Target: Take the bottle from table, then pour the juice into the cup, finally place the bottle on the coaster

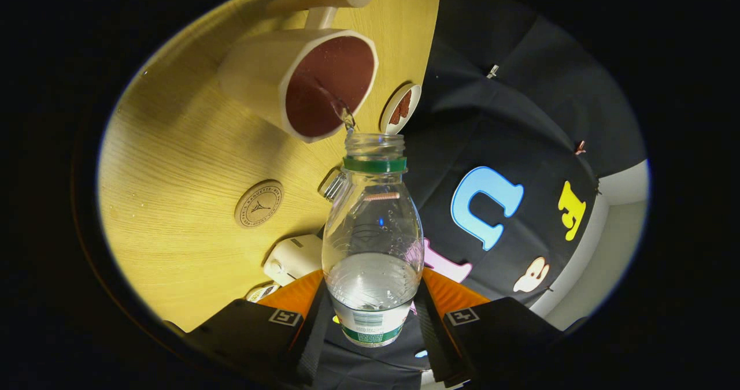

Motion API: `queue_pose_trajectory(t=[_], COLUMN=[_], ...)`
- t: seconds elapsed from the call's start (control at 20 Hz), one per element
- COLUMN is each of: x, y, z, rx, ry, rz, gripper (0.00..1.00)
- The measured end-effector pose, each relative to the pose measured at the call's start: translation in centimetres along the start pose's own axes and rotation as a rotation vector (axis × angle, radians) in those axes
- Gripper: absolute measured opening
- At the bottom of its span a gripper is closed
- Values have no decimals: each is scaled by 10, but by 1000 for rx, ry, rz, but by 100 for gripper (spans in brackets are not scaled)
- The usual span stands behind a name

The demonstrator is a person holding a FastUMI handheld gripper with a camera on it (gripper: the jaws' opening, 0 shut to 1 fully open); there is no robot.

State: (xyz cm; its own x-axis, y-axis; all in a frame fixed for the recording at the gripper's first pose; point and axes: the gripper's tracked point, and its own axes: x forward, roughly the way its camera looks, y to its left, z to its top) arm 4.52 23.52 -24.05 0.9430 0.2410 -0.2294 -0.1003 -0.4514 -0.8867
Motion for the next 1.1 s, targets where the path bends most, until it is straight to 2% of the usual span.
queue_pose_trajectory(t=[0.35,1.1], x=[0,-2], y=[-20,-28], z=[7,9], rx=[-83,-133], ry=[-32,-36], rz=[-80,-93], gripper=[75,75])
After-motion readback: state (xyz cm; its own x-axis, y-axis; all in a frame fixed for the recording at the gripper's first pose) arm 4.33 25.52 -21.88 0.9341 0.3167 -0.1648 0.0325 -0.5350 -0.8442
